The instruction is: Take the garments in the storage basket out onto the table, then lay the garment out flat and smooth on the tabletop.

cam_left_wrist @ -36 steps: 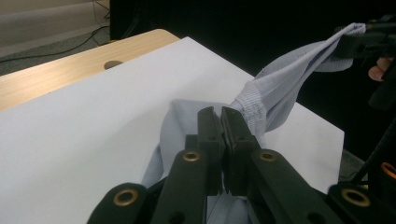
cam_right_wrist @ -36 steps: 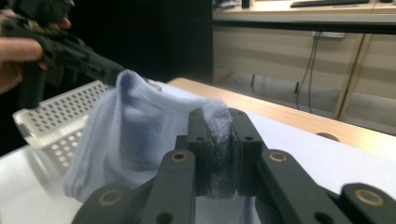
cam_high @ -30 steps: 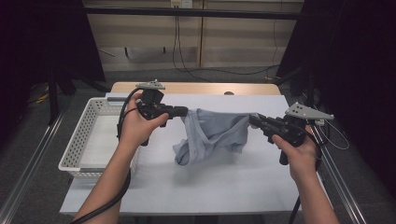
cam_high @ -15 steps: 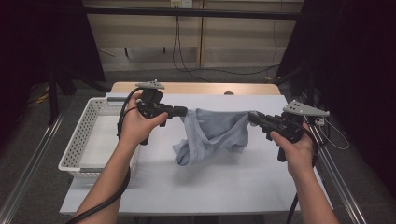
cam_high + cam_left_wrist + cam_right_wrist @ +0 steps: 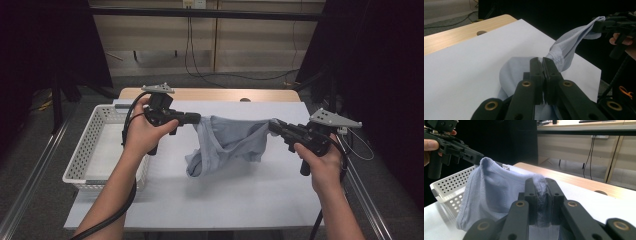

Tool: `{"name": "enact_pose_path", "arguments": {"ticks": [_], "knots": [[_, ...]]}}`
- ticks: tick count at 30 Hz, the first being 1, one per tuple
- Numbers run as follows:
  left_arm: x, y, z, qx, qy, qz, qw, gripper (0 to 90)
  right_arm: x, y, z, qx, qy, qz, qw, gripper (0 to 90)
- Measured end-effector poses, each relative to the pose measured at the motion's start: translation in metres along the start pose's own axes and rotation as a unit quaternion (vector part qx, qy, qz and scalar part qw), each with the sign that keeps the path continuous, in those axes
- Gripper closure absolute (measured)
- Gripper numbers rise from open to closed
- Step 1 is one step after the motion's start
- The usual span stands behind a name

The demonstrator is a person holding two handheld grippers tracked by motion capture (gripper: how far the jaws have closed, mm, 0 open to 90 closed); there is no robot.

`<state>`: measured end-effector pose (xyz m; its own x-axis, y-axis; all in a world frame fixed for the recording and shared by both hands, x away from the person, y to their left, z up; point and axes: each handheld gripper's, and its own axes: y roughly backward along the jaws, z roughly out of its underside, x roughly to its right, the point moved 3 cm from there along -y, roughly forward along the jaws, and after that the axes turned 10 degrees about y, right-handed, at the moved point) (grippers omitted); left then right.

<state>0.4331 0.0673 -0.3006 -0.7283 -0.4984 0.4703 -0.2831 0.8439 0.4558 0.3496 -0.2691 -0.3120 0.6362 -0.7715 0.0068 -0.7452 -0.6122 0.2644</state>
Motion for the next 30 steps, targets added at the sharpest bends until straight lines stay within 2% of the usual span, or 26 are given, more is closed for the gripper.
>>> {"name": "enact_pose_path", "arguments": {"ticks": [5, 19, 23, 30], "knots": [[0.002, 0.000, -0.003, -0.003, -0.001, 0.000, 1.0000, 87.7, 0.001, 0.002, -0.001, -0.002, -0.001, 0.002, 1.0000, 81.7], [0.004, 0.009, -0.010, 0.007, -0.002, 0.002, 1.0000, 87.7, -0.002, 0.003, -0.007, 0.002, 0.005, -0.003, 1.0000, 81.8], [0.003, 0.009, -0.012, 0.006, -0.003, -0.003, 1.0000, 87.7, -0.002, 0.000, -0.008, 0.003, 0.006, -0.006, 1.0000, 81.8], [0.009, 0.016, -0.019, 0.013, -0.003, 0.010, 0.9999, 87.7, -0.005, 0.004, -0.013, 0.007, 0.006, -0.010, 0.9999, 81.9]]}}
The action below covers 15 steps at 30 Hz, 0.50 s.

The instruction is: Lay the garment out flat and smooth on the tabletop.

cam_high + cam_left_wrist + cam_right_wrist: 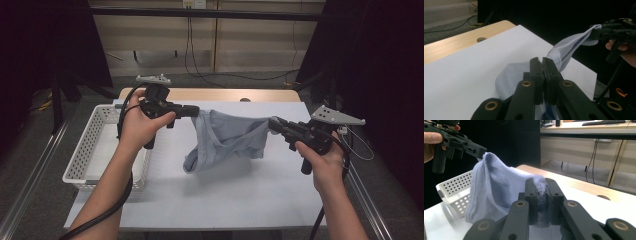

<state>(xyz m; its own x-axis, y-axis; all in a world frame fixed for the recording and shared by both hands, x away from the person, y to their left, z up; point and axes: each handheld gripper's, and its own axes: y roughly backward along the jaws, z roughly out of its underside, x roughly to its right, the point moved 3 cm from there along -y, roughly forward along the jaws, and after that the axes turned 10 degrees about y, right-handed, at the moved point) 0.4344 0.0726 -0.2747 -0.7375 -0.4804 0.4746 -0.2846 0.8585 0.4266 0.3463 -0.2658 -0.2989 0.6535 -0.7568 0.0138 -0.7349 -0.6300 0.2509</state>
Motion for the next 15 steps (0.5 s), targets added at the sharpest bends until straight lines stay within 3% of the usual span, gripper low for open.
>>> {"name": "enact_pose_path", "arguments": {"ticks": [4, 9, 13, 15], "knots": [[0.006, 0.008, -0.006, 0.009, 0.000, 0.013, 0.9999, 87.7, -0.001, 0.004, -0.009, 0.005, 0.007, -0.001, 1.0000, 82.0], [0.007, 0.013, -0.013, 0.016, 0.004, 0.013, 0.9998, 87.7, -0.003, 0.008, -0.021, 0.014, 0.009, -0.007, 0.9998, 82.0], [0.003, 0.013, -0.019, 0.020, 0.008, 0.013, 0.9997, 87.7, -0.001, 0.009, -0.027, 0.022, 0.007, -0.010, 0.9997, 82.0], [-0.007, 0.007, -0.019, 0.018, 0.016, 0.007, 0.9997, 87.7, 0.002, 0.002, -0.026, 0.013, 0.008, -0.007, 0.9999, 82.0]]}}
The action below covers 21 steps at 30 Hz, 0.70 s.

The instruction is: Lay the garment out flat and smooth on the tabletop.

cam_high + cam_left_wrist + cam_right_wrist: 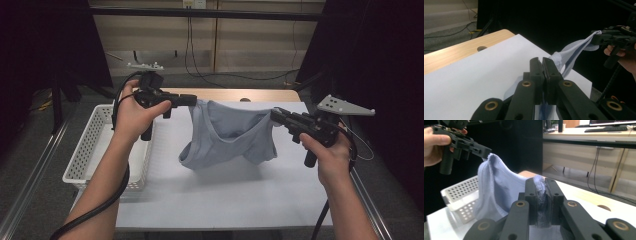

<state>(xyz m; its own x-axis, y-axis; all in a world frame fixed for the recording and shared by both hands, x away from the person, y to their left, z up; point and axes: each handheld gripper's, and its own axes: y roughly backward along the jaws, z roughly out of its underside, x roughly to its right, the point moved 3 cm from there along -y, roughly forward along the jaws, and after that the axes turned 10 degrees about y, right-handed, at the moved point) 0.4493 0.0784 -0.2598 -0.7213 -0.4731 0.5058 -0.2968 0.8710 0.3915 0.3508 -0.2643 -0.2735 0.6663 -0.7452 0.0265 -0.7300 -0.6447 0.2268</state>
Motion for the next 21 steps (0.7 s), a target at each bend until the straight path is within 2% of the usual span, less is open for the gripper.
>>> {"name": "enact_pose_path", "arguments": {"ticks": [1, 3, 4, 5, 6, 7, 9, 11, 12, 13, 15, 16, 17, 18, 19, 20, 21], "knots": [[0.000, 0.000, 0.000, 0.000, 0.000, 0.000, 1.0000, 87.7, 0.003, -0.004, 0.002, -0.005, 0.002, 0.003, 1.0000, 82.0], [-0.015, -0.007, -0.001, -0.001, 0.013, -0.004, 0.9999, 87.7, 0.008, -0.012, 0.006, -0.013, -0.003, 0.007, 0.9999, 82.0], [-0.015, -0.007, -0.001, -0.001, 0.013, -0.004, 0.9999, 87.8, 0.011, -0.017, 0.008, -0.016, -0.006, 0.008, 0.9998, 82.0], [-0.026, -0.012, -0.002, -0.004, 0.018, -0.014, 0.9997, 87.8, 0.015, -0.022, 0.009, -0.021, -0.008, 0.009, 0.9997, 82.0], [-0.032, -0.014, -0.004, -0.007, 0.020, -0.017, 0.9996, 87.7, 0.018, -0.027, 0.009, -0.024, -0.010, 0.010, 0.9996, 82.0], [-0.032, -0.014, -0.004, -0.007, 0.020, -0.017, 0.9996, 87.7, 0.022, -0.033, 0.010, -0.030, -0.010, 0.011, 0.9994, 82.1], [-0.042, -0.019, -0.008, -0.007, 0.026, -0.022, 0.9994, 87.7, 0.026, -0.040, 0.010, -0.036, -0.012, 0.014, 0.9992, 82.1], [-0.054, -0.024, -0.016, -0.002, 0.031, -0.032, 0.9990, 87.7, 0.038, -0.056, 0.010, -0.050, -0.017, 0.024, 0.9983, 82.5], [-0.060, -0.026, -0.020, 0.001, 0.029, -0.041, 0.9987, 87.7, 0.045, -0.065, 0.008, -0.056, -0.018, 0.038, 0.9976, 82.7], [-0.068, -0.030, -0.031, 0.019, 0.032, -0.047, 0.9982, 87.7, 0.060, -0.084, 0.000, -0.064, -0.009, 0.076, 0.9950, 82.7], [-0.071, -0.031, -0.036, 0.027, 0.035, -0.054, 0.9976, 86.9, 0.069, -0.102, -0.010, -0.068, -0.003, 0.101, 0.9926, 80.3], [-0.074, -0.032, -0.040, 0.040, 0.034, -0.071, 0.9961, 86.9, 0.069, -0.102, -0.010, -0.068, -0.003, 0.101, 0.9926, 80.3], [-0.078, -0.034, -0.044, 0.062, 0.030, -0.087, 0.9938, 70.6, 0.073, -0.116, -0.014, -0.081, 0.002, 0.119, 0.9895, 60.5], [-0.078, -0.034, -0.044, 0.062, 0.030, -0.087, 0.9938, 56.4, 0.073, -0.116, -0.014, -0.081, 0.002, 0.119, 0.9895, 60.5], [-0.078, -0.034, -0.042, 0.061, 0.035, -0.097, 0.9929, 56.4, 0.073, -0.119, -0.013, -0.089, 0.012, 0.139, 0.9862, 50.0], [-0.077, -0.033, -0.039, 0.051, 0.031, -0.097, 0.9935, 54.5, 0.073, -0.120, -0.012, -0.093, 0.019, 0.152, 0.9838, 45.5], [-0.074, -0.033, -0.029, 0.040, 0.032, -0.090, 0.9947, 49.0, 0.069, -0.117, -0.007, -0.089, 0.011, 0.136, 0.9866, 39.7]]}}
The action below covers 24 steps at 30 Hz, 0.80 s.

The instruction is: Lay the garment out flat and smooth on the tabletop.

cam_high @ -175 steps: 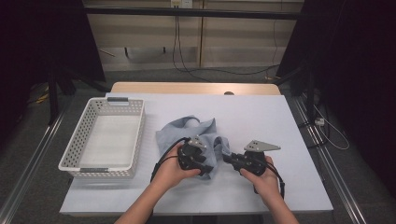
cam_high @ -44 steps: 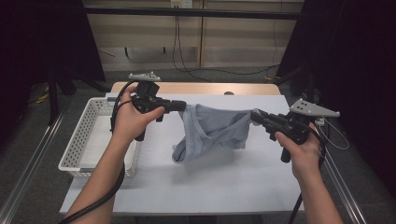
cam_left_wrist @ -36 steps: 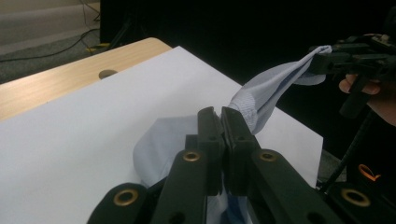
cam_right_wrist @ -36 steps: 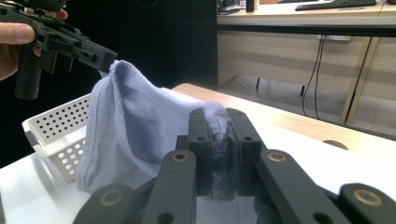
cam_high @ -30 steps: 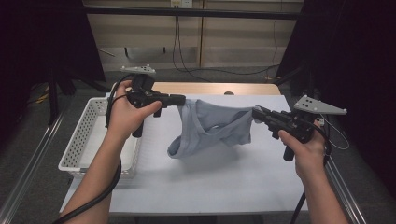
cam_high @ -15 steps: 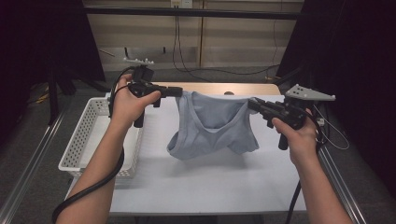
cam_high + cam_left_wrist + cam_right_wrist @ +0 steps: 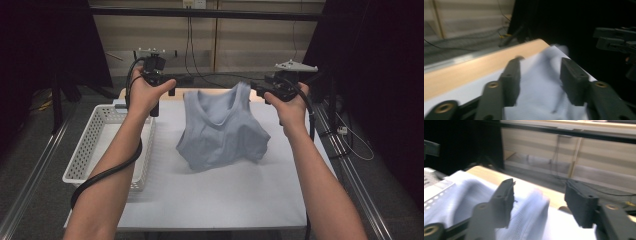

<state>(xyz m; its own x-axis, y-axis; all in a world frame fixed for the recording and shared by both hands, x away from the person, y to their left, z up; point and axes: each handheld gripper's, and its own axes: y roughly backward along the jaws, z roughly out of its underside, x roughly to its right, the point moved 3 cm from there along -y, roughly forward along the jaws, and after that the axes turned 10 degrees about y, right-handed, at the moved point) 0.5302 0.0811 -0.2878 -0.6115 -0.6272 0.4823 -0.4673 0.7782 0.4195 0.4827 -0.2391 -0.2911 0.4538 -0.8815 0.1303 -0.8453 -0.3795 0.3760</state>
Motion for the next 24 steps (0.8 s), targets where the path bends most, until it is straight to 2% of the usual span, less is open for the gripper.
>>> {"name": "enact_pose_path", "arguments": {"ticks": [1, 2, 3, 4, 5, 7, 8, 9, 11, 12, 13, 18, 20, 21, 24], "knots": [[0.000, 0.000, 0.000, 0.000, 0.000, 0.000, 1.0000, 45.4, 0.000, 0.000, 0.000, 0.000, 0.000, 0.000, 1.0000, 39.7], [0.001, 0.001, 0.005, -0.001, -0.002, 0.003, 1.0000, 40.6, -0.005, 0.006, 0.009, -0.003, 0.010, 0.003, 0.9999, 36.0], [0.001, 0.002, 0.011, -0.005, 0.003, 0.004, 1.0000, 40.6, -0.005, 0.006, 0.009, -0.003, 0.010, 0.003, 0.9999, 36.0], [0.002, 0.002, 0.025, -0.024, 0.008, 0.004, 0.9997, 35.1, -0.010, 0.012, 0.020, -0.010, 0.004, -0.016, 0.9998, 33.2], [0.002, 0.002, 0.025, -0.024, 0.008, 0.004, 0.9997, 35.0, -0.010, 0.012, 0.020, -0.010, 0.004, -0.016, 0.9998, 33.2], [0.004, 0.002, 0.038, -0.029, 0.009, 0.004, 0.9995, 33.8, -0.017, 0.019, 0.032, -0.017, 0.008, -0.024, 0.9995, 31.3], [0.007, 0.002, 0.050, -0.031, 0.007, 0.001, 0.9995, 28.8, -0.022, 0.026, 0.042, -0.018, 0.011, -0.035, 0.9992, 30.0], [0.007, 0.002, 0.050, -0.031, 0.007, 0.001, 0.9995, 27.6, -0.022, 0.026, 0.042, -0.018, 0.011, -0.035, 0.9992, 30.0], [0.009, 0.002, 0.061, -0.038, 0.006, 0.000, 0.9992, 25.7, -0.030, 0.035, 0.059, -0.022, 0.007, -0.043, 0.9988, 28.8], [0.012, 0.001, 0.071, -0.044, 0.008, 0.004, 0.9990, 24.9, -0.032, 0.038, 0.066, -0.025, 0.008, -0.045, 0.9987, 28.6], [0.012, 0.001, 0.071, -0.044, 0.008, 0.004, 0.9990, 24.7, -0.032, 0.038, 0.066, -0.025, 0.008, -0.045, 0.9987, 28.6], [0.018, -0.002, 0.096, -0.056, 0.004, 0.005, 0.9984, 21.9, -0.040, 0.049, 0.098, -0.032, -0.001, -0.055, 0.9979, 27.0], [0.018, -0.003, 0.100, -0.057, 0.005, 0.004, 0.9984, 21.2, -0.041, 0.052, 0.106, -0.030, -0.007, -0.053, 0.9981, 26.5], [0.017, -0.004, 0.103, -0.060, 0.002, 0.003, 0.9982, 21.2, -0.041, 0.052, 0.106, -0.030, -0.007, -0.053, 0.9981, 26.5], [0.015, -0.007, 0.117, -0.070, -0.001, -0.005, 0.9975, 19.5, -0.043, 0.055, 0.123, -0.038, -0.008, -0.056, 0.9977, 25.4]]}}
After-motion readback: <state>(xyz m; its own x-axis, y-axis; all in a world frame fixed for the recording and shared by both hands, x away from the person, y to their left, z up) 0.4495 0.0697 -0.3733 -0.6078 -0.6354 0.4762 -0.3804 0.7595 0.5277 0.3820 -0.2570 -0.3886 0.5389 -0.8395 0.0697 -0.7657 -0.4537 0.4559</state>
